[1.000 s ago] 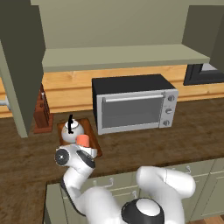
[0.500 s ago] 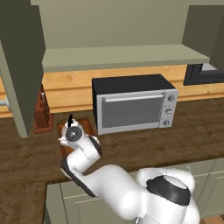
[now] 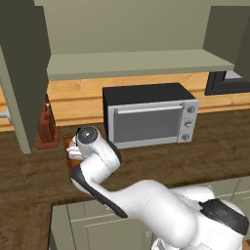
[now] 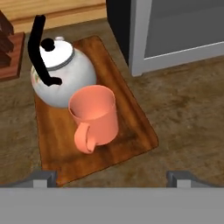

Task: Pick the kettle from the counter and place it on the tray. Then pick the mug from the cabinet and place it on the tray. Then close the cabinet doors.

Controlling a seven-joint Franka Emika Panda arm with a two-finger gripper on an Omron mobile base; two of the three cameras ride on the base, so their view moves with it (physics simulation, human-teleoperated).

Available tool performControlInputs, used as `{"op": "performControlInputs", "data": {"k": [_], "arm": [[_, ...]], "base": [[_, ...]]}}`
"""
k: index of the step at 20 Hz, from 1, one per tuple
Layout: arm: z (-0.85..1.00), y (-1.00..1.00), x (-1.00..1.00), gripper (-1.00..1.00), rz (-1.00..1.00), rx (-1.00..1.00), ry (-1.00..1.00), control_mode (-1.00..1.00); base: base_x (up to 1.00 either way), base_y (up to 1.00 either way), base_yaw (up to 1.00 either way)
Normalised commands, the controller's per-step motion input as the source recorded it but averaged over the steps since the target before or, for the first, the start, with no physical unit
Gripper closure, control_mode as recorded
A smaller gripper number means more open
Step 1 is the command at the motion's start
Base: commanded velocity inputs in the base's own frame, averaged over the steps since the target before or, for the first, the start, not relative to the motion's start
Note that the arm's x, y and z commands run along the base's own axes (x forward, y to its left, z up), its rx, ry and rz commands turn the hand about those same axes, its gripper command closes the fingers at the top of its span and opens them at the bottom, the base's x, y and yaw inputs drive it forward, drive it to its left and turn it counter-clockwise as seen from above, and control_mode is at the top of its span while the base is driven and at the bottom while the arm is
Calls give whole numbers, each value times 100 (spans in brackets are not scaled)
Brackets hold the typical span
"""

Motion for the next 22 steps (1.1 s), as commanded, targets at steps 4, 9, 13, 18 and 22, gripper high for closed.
{"op": "performControlInputs", "data": {"k": [4, 9, 13, 18, 22], "arm": [[40, -26, -70, -100, 0, 2, 0, -100], [39, -39, -64, -100, 3, 7, -13, -100], [42, -37, -56, -100, 1, 5, -11, -100], [50, -25, -47, -100, 0, 1, -2, -100], [45, -24, -38, -100, 0, 4, 0, -100]], "base": [[0, 0, 0], [0, 0, 0], [0, 0, 0], [0, 0, 0], [0, 0, 0]]}}
